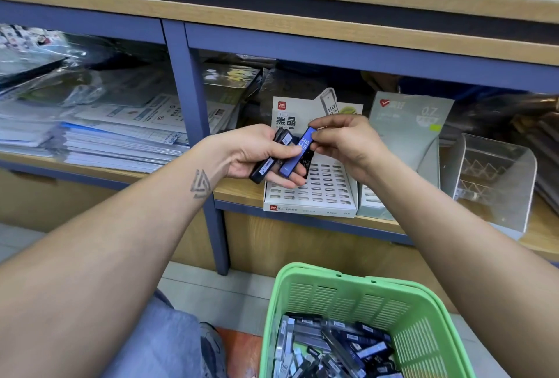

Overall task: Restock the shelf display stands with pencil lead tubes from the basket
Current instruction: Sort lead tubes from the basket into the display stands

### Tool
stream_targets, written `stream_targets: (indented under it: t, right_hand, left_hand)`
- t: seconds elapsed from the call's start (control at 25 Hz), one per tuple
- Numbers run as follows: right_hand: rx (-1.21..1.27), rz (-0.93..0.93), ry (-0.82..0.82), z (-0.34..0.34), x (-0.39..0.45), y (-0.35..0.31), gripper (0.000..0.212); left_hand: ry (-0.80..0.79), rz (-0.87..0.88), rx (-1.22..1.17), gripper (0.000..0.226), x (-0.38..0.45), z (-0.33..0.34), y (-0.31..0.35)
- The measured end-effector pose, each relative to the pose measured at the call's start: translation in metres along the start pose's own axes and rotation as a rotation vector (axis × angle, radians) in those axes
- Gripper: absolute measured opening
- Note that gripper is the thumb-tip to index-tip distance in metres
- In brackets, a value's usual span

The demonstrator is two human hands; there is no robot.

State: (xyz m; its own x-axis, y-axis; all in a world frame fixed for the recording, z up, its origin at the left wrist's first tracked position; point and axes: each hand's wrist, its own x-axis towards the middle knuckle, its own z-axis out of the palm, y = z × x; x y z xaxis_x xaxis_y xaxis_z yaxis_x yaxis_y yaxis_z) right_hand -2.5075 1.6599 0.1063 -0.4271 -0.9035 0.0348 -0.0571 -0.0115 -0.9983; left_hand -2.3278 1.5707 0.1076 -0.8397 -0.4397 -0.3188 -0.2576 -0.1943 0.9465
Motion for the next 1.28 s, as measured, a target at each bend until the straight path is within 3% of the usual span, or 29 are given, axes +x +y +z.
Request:
stream_targets:
  t: [0.16, 0.36, 0.48, 0.64, 0.8, 1.28]
  right_hand:
    - [-0.008, -0.051, -0.035, -0.004, -0.002, 0.002, 0.022]
    - [-0.029, -0.073, -0.089, -0.006, -0.005, 0.001, 0.02]
    - [-0.175, -0.152, 0.021, -0.004, -0.001, 0.0, 0.018]
    - [-0.47, -0.281, 0.091, 0.0, 0.0, 0.006, 0.024]
    - [-0.701, -0.386, 0.073, 0.01, -0.008, 0.021, 0.022]
    - [-0.777, -0.393, 0.049, 0.021, -0.006, 0.032, 0.015]
  left_hand:
    - [0.026, -0.067, 0.063, 0.019, -0.003, -0.005, -0.002]
    - [0.081, -0.022, 0.135, 0.023, -0.001, -0.006, -0.001]
    - [0.165, -0.038, 0.216, 0.006, 0.0, -0.007, 0.001]
    - [0.341, -0.111, 0.238, 0.016, 0.002, -0.012, 0.003]
    - [0.306, -0.128, 0.168, 0.016, 0.0, -0.007, 0.004]
    - [0.346, -0.237, 0.229, 0.023, 0.005, -0.012, -0.008]
